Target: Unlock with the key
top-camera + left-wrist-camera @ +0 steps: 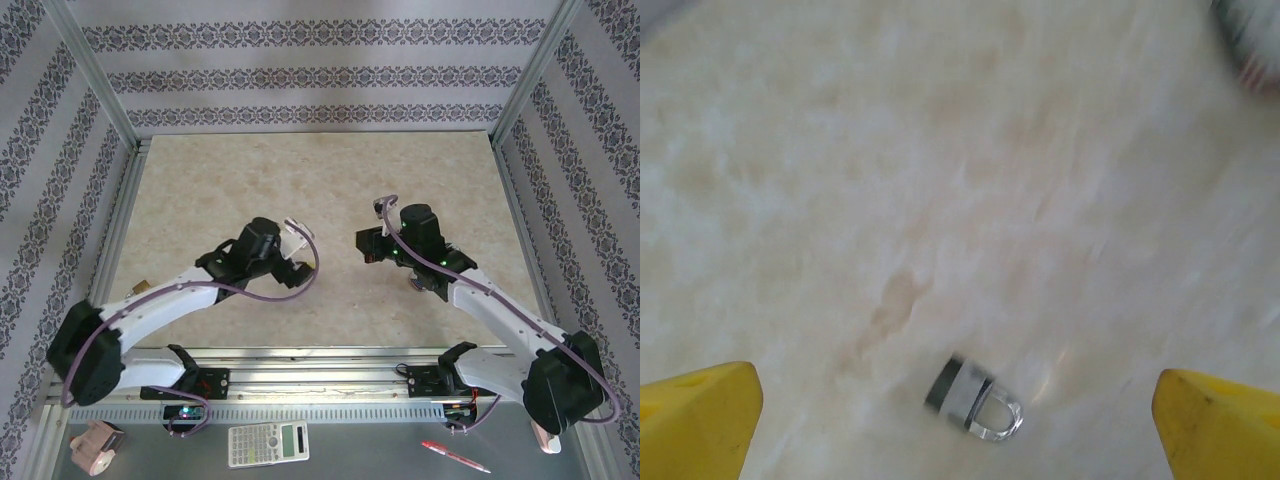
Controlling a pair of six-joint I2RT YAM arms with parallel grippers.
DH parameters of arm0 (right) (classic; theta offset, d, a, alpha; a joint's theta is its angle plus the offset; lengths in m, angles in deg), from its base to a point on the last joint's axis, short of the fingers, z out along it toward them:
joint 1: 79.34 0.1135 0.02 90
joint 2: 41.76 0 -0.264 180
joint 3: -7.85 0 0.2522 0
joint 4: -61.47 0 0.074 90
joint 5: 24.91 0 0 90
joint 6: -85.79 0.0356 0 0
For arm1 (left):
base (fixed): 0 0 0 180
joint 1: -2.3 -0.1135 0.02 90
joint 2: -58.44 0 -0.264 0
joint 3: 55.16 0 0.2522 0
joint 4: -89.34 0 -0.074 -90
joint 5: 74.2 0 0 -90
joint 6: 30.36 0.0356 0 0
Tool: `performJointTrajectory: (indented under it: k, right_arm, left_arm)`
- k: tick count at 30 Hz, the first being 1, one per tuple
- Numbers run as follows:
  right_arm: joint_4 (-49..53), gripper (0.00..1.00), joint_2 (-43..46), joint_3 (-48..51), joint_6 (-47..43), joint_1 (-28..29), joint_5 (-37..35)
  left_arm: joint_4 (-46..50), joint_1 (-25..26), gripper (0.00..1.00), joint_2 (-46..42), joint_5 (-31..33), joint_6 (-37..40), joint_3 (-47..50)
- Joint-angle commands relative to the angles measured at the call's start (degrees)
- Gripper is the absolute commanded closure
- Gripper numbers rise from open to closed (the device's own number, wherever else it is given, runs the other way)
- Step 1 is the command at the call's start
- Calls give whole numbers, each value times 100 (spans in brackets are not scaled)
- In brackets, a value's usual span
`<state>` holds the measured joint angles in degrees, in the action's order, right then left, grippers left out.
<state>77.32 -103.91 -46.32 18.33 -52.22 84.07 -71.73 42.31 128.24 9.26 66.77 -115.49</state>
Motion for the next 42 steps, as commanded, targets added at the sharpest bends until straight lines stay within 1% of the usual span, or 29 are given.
performJointTrajectory:
  k: [1,2,4,6,7,8,10,12,14,16,18,23,27,30,34,42]
  right_arm:
    - [-711,100,253,6,266,-39,-280]
    - [-755,100,249,-71,312,-47,-294]
    - [-888,100,217,-213,443,-52,-299]
    - [-1066,100,186,-300,595,-43,-210]
    - [-1317,100,197,-274,700,-27,-168]
    - [-1526,100,224,-242,809,-14,-162]
    - [-1801,100,255,-188,944,-7,-80]
    - [-1895,100,277,-205,1006,12,74]
    - [-1872,100,353,-196,1000,68,86]
    - [-1820,100,413,-155,997,96,123]
    - [-1855,100,482,-55,1005,129,173]
    - [-1867,100,614,59,935,272,312]
    - [-1852,100,645,76,918,301,377]
    - [-1870,100,666,76,901,338,404]
    - [-1852,100,664,92,883,381,435]
    - [-1870,100,644,114,875,478,507]
  left_arm:
    - [-1415,1,0,-595,-1248,-2261,212]
    - [-2411,40,0,-658,-1443,-2605,668]
    - [-3900,185,1,-543,-1504,-2746,1305]
    - [-4770,252,3,-188,-1547,-2799,1544]
    - [-5267,262,5,85,-1691,-2924,1562]
    - [-5780,275,8,390,-1964,-3021,1516]
    - [-6560,336,12,907,-2361,-3087,1371]
    - [-7150,344,16,1346,-2475,-3106,1272]
    - [-7343,341,20,1591,-2622,-3009,1170]
    - [-7488,341,23,1749,-2951,-2996,1044]
    - [-7674,326,24,1855,-3148,-3045,975]
    - [-7662,145,28,1960,-3430,-3093,804]
    - [-7491,109,31,2051,-3719,-3114,598]
    - [-7382,95,34,2097,-3802,-3071,522]
    - [-7408,42,43,2142,-3864,-3138,500]
    - [-7504,-76,51,2208,-3930,-3259,471]
